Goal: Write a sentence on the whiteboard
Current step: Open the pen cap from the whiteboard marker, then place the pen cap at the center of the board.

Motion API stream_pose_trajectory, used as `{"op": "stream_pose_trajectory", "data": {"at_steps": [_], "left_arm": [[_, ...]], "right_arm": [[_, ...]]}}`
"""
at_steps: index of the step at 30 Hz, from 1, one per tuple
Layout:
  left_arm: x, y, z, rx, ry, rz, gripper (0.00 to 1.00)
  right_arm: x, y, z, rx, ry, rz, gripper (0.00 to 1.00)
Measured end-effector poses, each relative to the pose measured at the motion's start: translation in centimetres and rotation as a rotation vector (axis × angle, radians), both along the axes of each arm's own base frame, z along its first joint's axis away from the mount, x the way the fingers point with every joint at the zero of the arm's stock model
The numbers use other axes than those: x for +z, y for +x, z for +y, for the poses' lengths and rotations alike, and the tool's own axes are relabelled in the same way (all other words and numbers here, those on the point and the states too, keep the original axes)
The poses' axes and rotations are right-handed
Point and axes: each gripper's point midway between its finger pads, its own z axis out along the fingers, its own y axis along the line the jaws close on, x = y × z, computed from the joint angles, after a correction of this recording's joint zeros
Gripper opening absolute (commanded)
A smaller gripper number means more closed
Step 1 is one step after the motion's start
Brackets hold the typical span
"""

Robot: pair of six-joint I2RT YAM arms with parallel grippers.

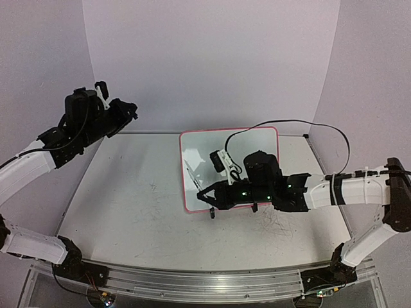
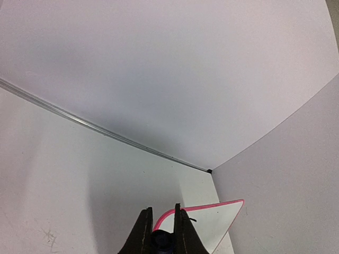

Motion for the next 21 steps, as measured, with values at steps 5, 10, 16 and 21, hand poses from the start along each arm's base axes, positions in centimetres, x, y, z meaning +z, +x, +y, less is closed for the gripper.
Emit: {"op": "stream_pose_trajectory", "data": {"at_steps": [5, 10, 16, 21], "left_arm": [[-2.1, -0.8, 1.7, 0.064, 0.064, 0.068, 0.0], [-12.1, -1.2, 2.2, 0.086, 0.197, 0.288, 0.0], [-24.8, -3.2, 3.2, 0.08, 0.389, 0.599, 0.02], [-28.6, -3.7, 3.1, 0.072, 0.445, 0.7, 0.02]], "right_arm": [[1.7, 0.7, -0.8, -0.048, 0.009, -0.044, 0.0], [4.9, 1.7, -1.5, -0.105, 0.044, -0.128, 0.0], [7.2, 2.4, -2.2, -0.15, 0.062, -0.198, 0.0], [7.3, 2.5, -2.6, -0.165, 0.05, -0.208, 0.0]]}}
